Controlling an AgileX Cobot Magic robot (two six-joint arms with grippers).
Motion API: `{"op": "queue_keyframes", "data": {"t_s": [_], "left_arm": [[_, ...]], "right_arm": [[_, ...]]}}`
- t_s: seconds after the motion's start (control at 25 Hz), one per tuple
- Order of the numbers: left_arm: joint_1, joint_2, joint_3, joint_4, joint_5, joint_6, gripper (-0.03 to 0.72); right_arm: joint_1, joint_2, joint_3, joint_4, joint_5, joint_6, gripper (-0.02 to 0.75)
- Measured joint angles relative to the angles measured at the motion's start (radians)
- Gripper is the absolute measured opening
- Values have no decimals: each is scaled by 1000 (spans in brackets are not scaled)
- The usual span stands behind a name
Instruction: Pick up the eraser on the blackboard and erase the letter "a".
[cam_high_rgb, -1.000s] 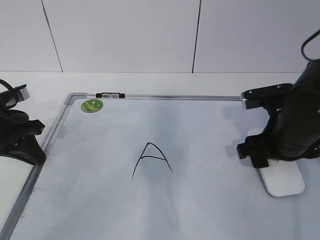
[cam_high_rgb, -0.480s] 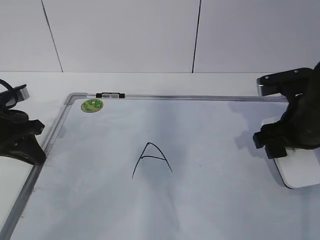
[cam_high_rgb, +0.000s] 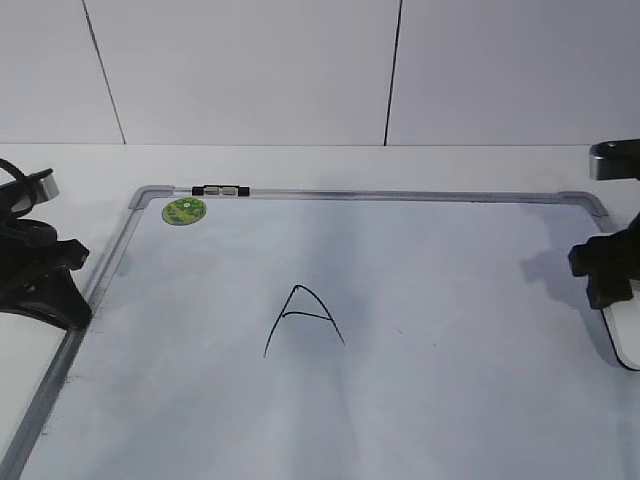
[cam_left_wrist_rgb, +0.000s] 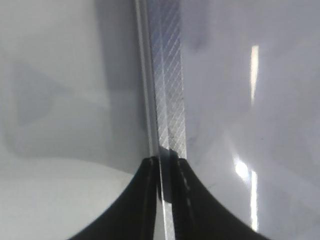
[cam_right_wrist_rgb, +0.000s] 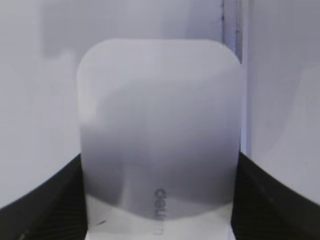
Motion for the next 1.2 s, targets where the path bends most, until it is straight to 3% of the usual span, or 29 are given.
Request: {"op": "queue_keyframes", "data": {"t_s": [0.2, 0.36, 0.92, 1.2], "left_arm": [[0, 0, 0, 0, 0, 0, 52], [0, 0, 0, 0, 0, 0, 52], [0, 0, 0, -6, 2, 2, 52], [0, 0, 0, -6, 2, 3, 52]], "right_arm": [[-101, 0, 0, 171, -15, -193, 562], [-127, 0, 0, 241, -5, -285, 562], [-145, 80, -2, 224, 48, -333, 562], [-196, 113, -58, 231, 50, -345, 562]]}}
